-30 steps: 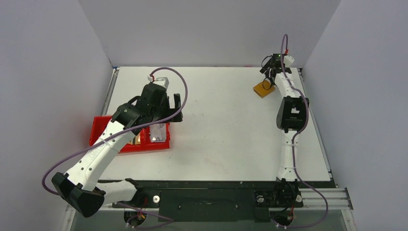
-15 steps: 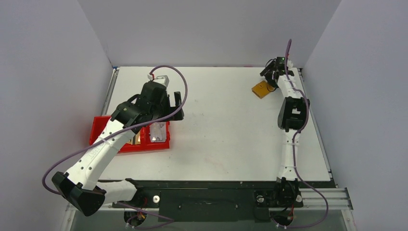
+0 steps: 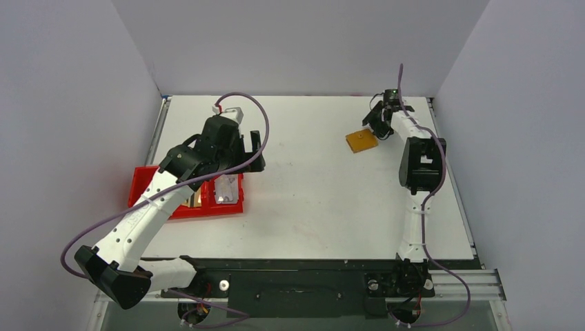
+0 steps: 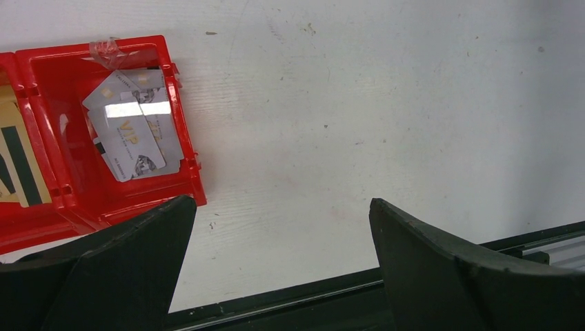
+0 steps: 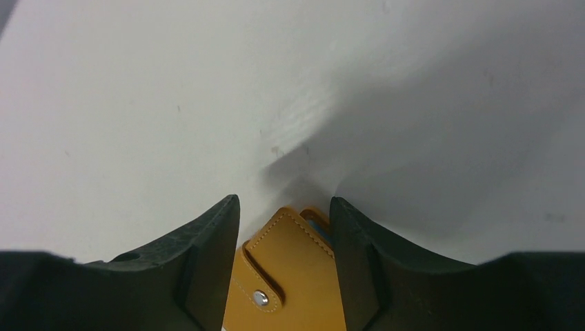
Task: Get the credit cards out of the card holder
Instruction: Move the card holder to the center of the board.
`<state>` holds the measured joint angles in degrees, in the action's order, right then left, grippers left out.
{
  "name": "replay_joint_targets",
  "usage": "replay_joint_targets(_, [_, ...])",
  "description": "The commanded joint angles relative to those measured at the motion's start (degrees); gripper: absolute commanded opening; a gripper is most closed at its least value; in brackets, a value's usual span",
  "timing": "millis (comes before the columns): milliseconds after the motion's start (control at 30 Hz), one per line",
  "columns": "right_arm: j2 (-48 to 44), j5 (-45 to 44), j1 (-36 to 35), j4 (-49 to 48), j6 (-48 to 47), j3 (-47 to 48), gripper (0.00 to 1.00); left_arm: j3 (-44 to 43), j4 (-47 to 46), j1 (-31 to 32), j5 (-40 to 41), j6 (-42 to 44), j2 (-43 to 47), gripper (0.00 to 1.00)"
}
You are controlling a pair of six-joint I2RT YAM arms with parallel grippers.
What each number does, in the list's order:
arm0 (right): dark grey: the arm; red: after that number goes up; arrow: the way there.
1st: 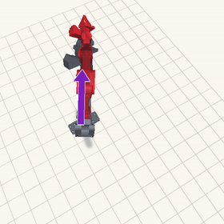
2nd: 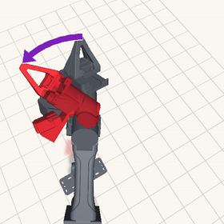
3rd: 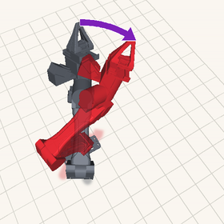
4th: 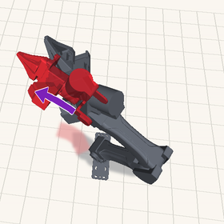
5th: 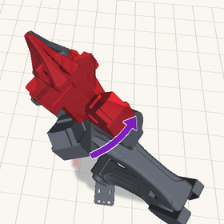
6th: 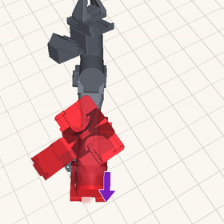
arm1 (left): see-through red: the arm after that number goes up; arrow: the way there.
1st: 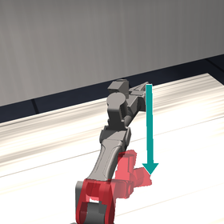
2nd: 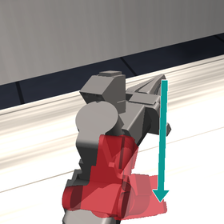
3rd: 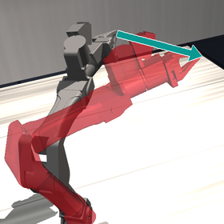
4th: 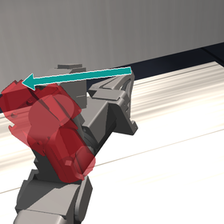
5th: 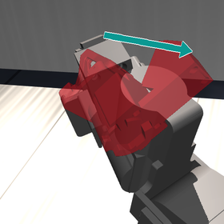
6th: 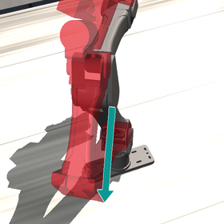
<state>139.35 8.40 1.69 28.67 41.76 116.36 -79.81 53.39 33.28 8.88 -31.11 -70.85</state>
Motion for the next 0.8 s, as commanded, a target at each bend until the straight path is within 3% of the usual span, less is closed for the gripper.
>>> replay_joint_targets(0, [-7.70,-4.54,-4.98,6.15,-1.93,-11.20,0.49,-0.30,-2.17,-0.32,-0.86,-1.13,0.95,0.98])
replay_joint_targets(233, [-16.59,-5.83,-12.78,2.93,-3.66,-25.88,0.49,2.55,-5.02,-0.40,-1.93,-1.76,1.72,0.98])
replay_joint_targets(600, [-24.73,-5.62,-27.81,2.20,-9.99,-36.99,0.49,7.66,-6.93,-0.41,-1.23,-3.17,1.23,0.98])
replay_joint_targets(767, [-30.02,-5.25,-33.23,2.47,-13.69,-40.82,0.57,11.25,-7.43,-0.70,-1.97,-4.42,-1.15,0.98])
